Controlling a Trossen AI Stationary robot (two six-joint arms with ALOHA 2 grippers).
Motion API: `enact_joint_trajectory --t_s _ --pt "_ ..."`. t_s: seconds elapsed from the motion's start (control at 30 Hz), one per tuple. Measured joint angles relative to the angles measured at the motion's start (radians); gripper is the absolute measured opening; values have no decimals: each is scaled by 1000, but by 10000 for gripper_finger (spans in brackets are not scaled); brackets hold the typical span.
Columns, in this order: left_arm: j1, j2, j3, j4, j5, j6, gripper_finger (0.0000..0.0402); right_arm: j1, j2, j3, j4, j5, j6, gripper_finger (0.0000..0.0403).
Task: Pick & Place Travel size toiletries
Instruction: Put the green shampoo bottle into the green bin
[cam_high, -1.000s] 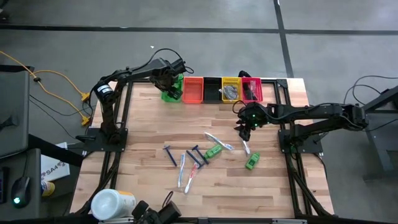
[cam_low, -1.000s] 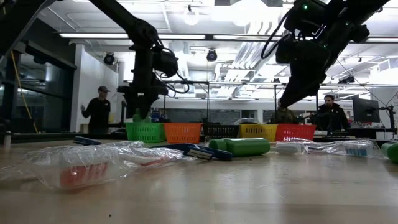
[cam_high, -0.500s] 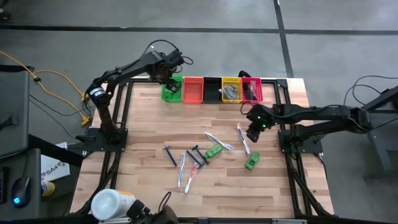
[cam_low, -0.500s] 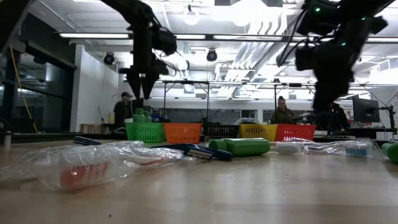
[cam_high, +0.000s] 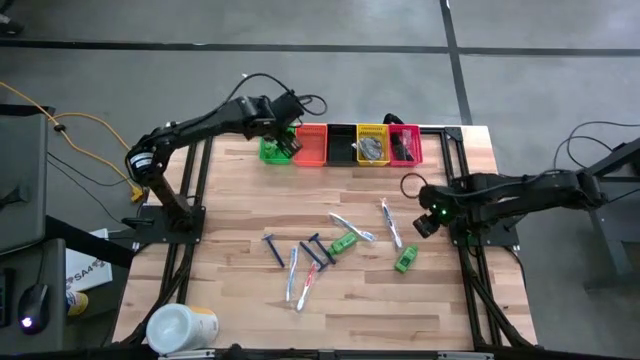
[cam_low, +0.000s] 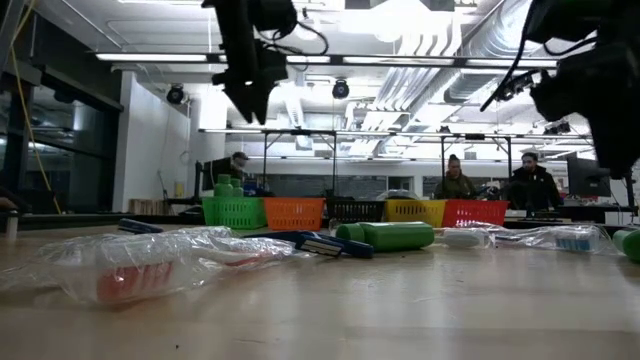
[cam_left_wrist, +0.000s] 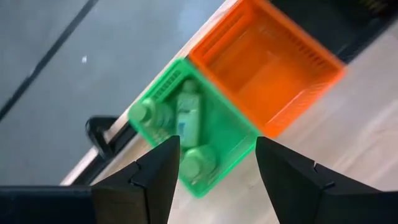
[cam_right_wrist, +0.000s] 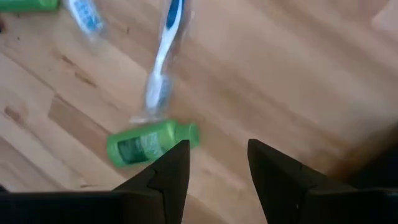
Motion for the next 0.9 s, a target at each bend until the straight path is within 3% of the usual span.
enact_joint_trajectory --t_s 0.3,0.53,0.7,0.83,0.9 --pt "-61 1 -7 19 -51 30 209 260 38 0 48 55 259 155" --pt "-66 -10 -8 4 -50 48 209 439 101 0 201 154 27 155" --pt "-66 -41 -8 -16 -50 35 209 497 137 0 175 200 -155 155" --pt "-66 -72 -8 -39 -47 21 209 532 150 0 165 251 -390 155" --pt "-66 -83 -8 -56 -47 13 209 537 157 0 162 245 -408 155"
